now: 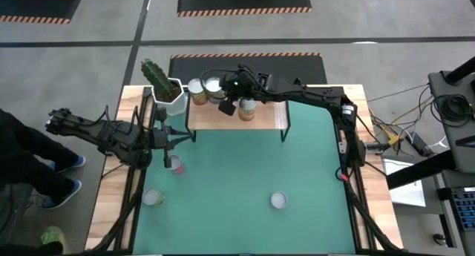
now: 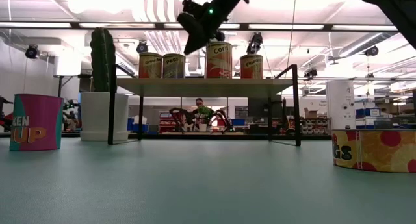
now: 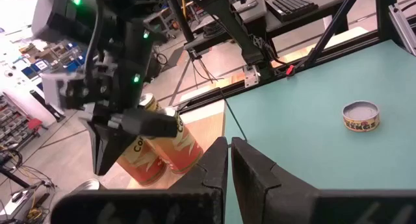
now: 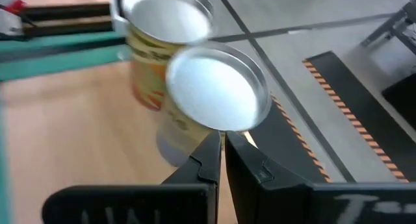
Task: Pick and place cans onto a shelf
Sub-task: Put the canned chicken soup on the shelf
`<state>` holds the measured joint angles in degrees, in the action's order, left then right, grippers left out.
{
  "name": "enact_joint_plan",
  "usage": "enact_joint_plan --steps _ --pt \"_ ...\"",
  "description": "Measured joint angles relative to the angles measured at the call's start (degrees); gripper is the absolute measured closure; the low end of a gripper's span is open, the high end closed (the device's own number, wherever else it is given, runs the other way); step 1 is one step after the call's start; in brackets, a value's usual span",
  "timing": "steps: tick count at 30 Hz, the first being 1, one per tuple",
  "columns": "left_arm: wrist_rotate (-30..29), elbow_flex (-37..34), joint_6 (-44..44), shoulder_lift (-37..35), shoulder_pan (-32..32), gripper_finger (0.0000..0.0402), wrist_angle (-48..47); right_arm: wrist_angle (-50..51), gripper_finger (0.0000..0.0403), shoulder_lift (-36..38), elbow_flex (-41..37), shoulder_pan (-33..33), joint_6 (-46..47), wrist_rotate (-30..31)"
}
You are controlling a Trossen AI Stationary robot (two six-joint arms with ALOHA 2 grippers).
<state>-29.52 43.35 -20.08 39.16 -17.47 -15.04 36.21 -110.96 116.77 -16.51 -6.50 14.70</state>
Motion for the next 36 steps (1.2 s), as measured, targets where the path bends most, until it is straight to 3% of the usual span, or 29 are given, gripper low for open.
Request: enact_joint_plan --steps 7,13,16,30,36 --pt "0.0 0.0 0.0 0.8 0.0 0.0398 0.0 3.3 0.0390 4.8 0.0 5.8 1.7 -0.7" --pt "0.0 0.0 0.0 1.4 0.0 0.0398 0.0 11.3 0.0390 6.8 -1.1 12.8 5.9 -8.2" --pt "0.0 0.0 0.0 1.3 0.0 0.0398 0.0 12.9 0.0390 6.9 -3.4 16.9 8.0 -9.2" --pt "0.0 0.0 5.2 1.3 0.0 0.0398 0.0 12.1 0.0390 9.5 -22.3 32.6 18.7 -9.1" --pt "0.0 0.0 15.5 1.4 0.0 0.0398 -0.3 1.4 0.0390 16.6 -34.4 34.6 16.2 -6.7"
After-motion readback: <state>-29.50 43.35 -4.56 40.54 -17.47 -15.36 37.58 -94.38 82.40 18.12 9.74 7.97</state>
